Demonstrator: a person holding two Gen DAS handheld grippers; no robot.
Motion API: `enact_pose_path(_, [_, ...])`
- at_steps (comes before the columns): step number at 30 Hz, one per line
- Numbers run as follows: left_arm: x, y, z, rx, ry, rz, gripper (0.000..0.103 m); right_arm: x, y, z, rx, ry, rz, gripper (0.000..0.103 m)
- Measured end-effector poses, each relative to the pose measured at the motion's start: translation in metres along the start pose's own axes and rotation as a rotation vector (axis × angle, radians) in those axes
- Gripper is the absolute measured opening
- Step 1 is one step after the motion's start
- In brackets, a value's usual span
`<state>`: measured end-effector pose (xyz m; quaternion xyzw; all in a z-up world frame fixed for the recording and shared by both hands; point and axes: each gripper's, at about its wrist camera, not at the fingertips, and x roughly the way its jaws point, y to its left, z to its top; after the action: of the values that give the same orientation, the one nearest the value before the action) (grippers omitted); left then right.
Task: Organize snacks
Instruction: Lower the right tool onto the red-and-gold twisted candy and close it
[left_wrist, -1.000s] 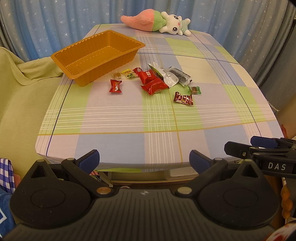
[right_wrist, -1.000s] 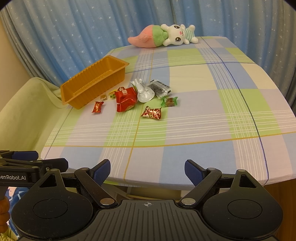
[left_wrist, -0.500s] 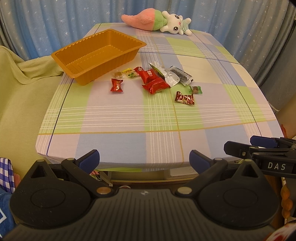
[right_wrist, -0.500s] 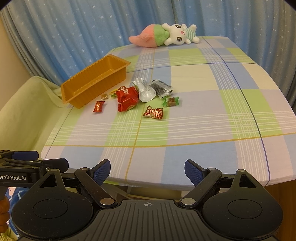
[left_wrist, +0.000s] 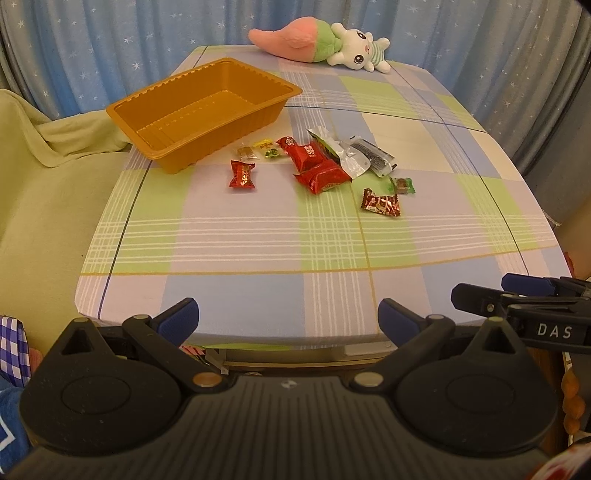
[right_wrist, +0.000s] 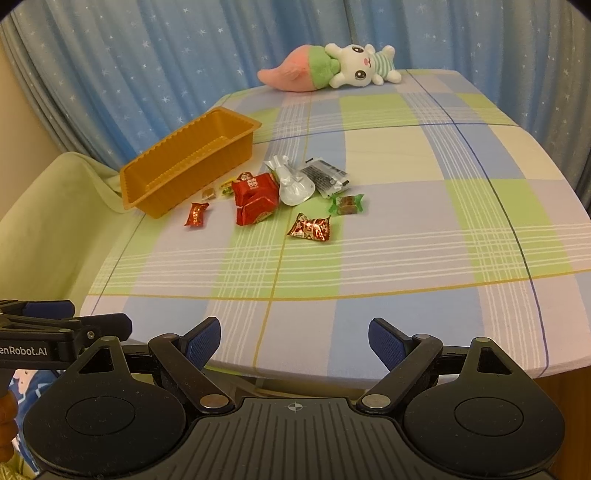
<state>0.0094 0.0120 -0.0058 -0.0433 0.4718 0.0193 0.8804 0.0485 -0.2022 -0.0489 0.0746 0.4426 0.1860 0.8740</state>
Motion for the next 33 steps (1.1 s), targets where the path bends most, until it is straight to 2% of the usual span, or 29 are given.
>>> enact_pose_path(8, [0.016, 0.02, 0.016, -0.015, -0.012, 0.031, 0.103, 0.008, -0.006, 0.01, 0.019, -0.002, -0.009, 0.087])
enact_pose_path(21, [0.048, 0.045, 0.035, -0.023, -0.048, 0.053, 0.099, 0.033, -0.03, 0.027, 0.053, -0.09, -0.016, 0.087])
enact_pose_path(33, [0.082, 0.061, 0.055, -0.017, -0.038, 0.052, 0.093, 0.071, -0.037, 0.04, 0.041, -0.05, 0.014, 0.087])
